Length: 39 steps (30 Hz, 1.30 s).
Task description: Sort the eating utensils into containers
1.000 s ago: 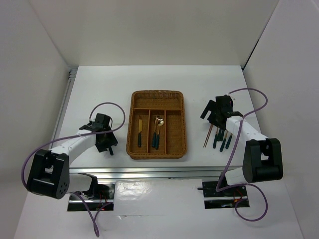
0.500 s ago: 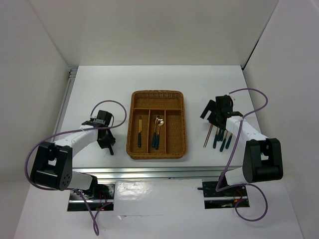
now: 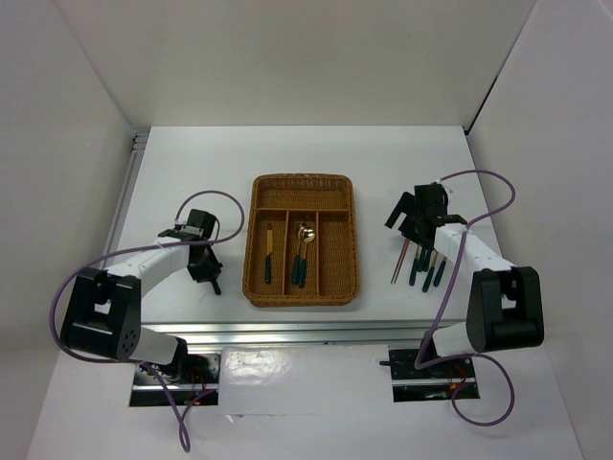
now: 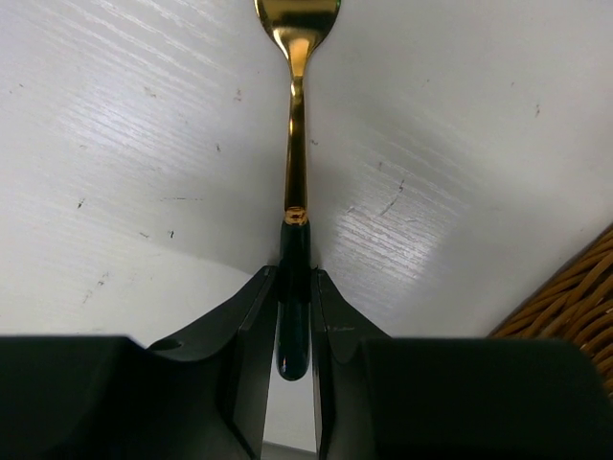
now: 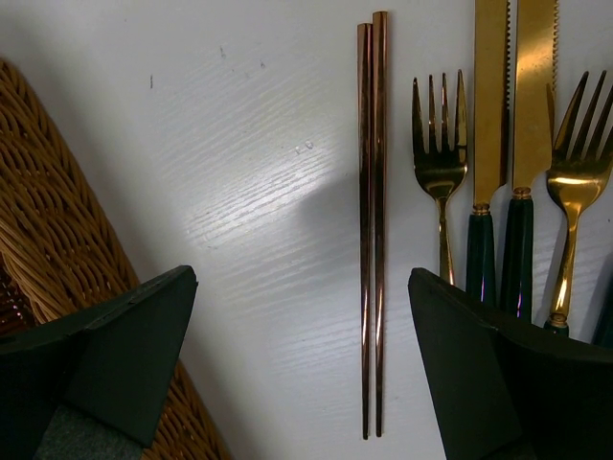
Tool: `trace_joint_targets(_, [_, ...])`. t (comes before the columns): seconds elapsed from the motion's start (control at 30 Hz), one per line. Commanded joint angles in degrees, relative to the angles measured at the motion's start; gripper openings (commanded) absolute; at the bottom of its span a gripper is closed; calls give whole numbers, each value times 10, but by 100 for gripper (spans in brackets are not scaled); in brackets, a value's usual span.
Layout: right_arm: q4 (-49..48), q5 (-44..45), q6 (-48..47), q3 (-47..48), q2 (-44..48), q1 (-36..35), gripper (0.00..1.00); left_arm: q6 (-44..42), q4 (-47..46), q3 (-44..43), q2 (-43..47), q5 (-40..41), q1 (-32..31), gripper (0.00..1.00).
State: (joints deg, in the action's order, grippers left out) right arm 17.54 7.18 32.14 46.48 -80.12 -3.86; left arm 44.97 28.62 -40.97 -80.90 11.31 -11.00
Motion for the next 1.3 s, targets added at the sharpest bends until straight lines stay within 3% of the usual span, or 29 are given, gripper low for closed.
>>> trace_joint_targets(0.0, [-21,14,6,2,19,4,100,-10,35,-18,23,-1,3,23])
trace_joint_targets(0.27, [-21,14,6,7,14,4,100,-33,118,-126,115,14,-28,23])
trace_joint_targets(0.43, [-26,34,6,18,8,4,100,-59,137,-205,115,-36,-64,23])
trace_joint_targets(0.67, [-19,86,-5,24,-3,4,100,-48,42,-262,39,-107,-179,23])
trace_joint_targets(0.9, [-13,86,0,1,36,22,100,-42,-15,-357,-95,-118,-280,23])
trace_joint_targets(1.27, [-13,63,6,-43,96,22,100,22,-90,-366,-157,-132,-342,23])
